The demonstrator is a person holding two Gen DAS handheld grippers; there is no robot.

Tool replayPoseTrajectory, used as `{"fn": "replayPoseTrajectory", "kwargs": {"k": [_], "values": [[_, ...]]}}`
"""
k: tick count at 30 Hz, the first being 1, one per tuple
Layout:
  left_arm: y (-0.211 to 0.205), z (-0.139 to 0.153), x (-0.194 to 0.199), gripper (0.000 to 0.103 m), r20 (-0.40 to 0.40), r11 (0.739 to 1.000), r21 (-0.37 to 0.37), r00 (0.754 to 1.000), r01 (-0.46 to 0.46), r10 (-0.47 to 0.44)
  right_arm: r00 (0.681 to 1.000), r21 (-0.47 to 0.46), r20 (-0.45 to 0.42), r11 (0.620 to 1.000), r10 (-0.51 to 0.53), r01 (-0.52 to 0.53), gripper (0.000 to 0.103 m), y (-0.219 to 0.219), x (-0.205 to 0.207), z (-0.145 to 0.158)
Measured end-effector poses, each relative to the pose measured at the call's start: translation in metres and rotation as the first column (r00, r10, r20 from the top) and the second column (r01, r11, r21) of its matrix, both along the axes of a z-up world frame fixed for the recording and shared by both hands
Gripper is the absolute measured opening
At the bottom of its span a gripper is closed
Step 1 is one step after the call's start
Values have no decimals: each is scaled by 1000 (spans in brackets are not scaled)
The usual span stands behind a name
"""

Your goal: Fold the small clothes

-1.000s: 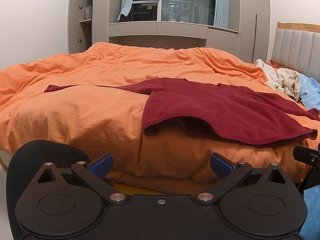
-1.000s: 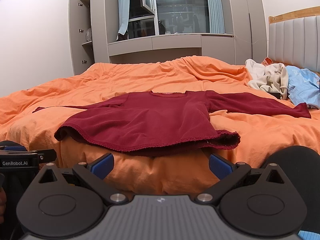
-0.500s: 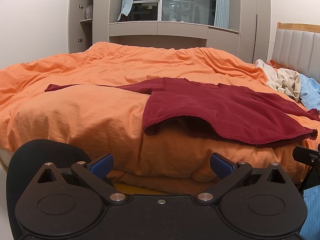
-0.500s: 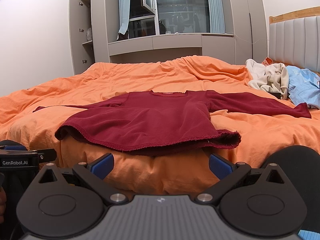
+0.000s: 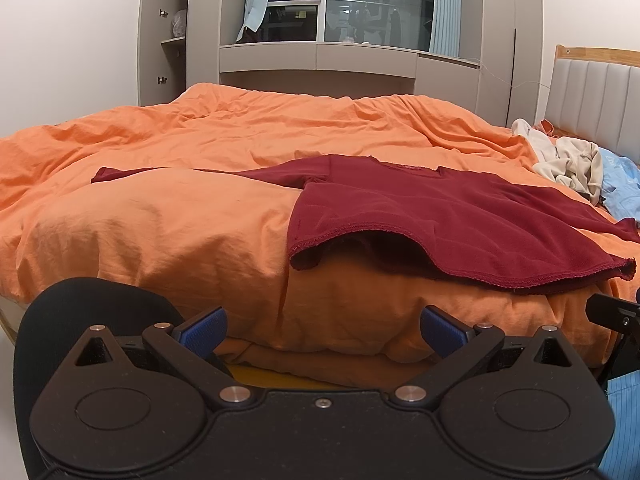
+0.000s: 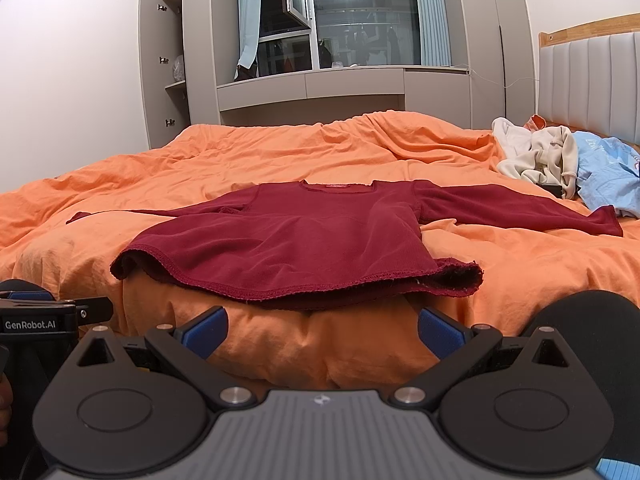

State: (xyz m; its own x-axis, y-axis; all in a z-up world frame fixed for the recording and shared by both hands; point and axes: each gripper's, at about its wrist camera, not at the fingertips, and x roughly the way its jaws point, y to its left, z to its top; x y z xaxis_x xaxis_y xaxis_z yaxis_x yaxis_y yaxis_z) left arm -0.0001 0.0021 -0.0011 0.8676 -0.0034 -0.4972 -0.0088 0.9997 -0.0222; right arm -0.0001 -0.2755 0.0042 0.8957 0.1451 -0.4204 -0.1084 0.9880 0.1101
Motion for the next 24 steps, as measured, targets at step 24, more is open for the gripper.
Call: {"fn": "replayPoseTrajectory", "kwargs": {"k": [24], "values": [[2, -3, 4, 103, -3, 1000, 7, 1000, -6, 6, 1000, 1, -3, 1000, 1, -1, 103, 0, 3, -2]]}}
